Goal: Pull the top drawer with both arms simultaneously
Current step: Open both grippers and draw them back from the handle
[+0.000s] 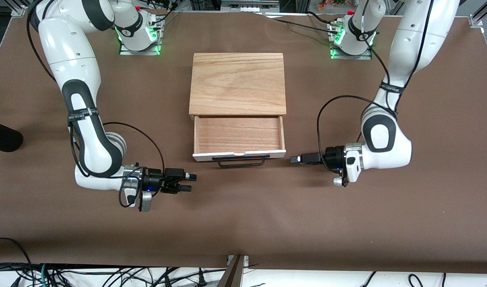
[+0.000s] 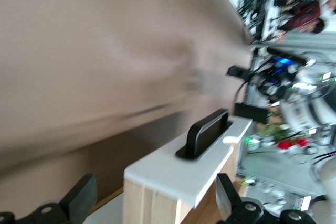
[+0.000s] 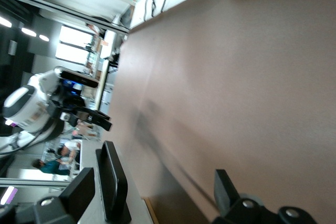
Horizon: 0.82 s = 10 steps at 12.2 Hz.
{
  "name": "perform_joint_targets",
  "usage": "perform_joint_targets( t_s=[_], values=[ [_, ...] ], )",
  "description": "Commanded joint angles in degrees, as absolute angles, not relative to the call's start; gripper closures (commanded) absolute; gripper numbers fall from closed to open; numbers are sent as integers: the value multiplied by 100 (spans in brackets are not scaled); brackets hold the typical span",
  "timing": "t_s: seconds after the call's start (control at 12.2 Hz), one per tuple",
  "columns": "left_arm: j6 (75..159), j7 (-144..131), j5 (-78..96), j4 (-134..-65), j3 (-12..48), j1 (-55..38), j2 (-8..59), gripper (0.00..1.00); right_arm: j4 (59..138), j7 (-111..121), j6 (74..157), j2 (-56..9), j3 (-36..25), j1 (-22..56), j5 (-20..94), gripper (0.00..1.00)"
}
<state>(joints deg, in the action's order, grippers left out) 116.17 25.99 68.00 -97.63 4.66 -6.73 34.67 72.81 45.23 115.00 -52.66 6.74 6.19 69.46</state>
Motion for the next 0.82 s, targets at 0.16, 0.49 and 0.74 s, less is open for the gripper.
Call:
perform_joint_targets(
  t_s=[0.16,0.49,0.74],
  values=[
    [11690,1778,4559,-10731,431,-598,1998,0,7365,3447,11637,-4800,694,492,5294,0],
    [10857,932,2535,-10846,431,-423,1074,0,7365,2849,11628,-4466,554,448,3442,0],
    [10442,993,1314,-10671,167,-378,765,0,7365,2322,11619,-4202,370,439,1868,0]
  ],
)
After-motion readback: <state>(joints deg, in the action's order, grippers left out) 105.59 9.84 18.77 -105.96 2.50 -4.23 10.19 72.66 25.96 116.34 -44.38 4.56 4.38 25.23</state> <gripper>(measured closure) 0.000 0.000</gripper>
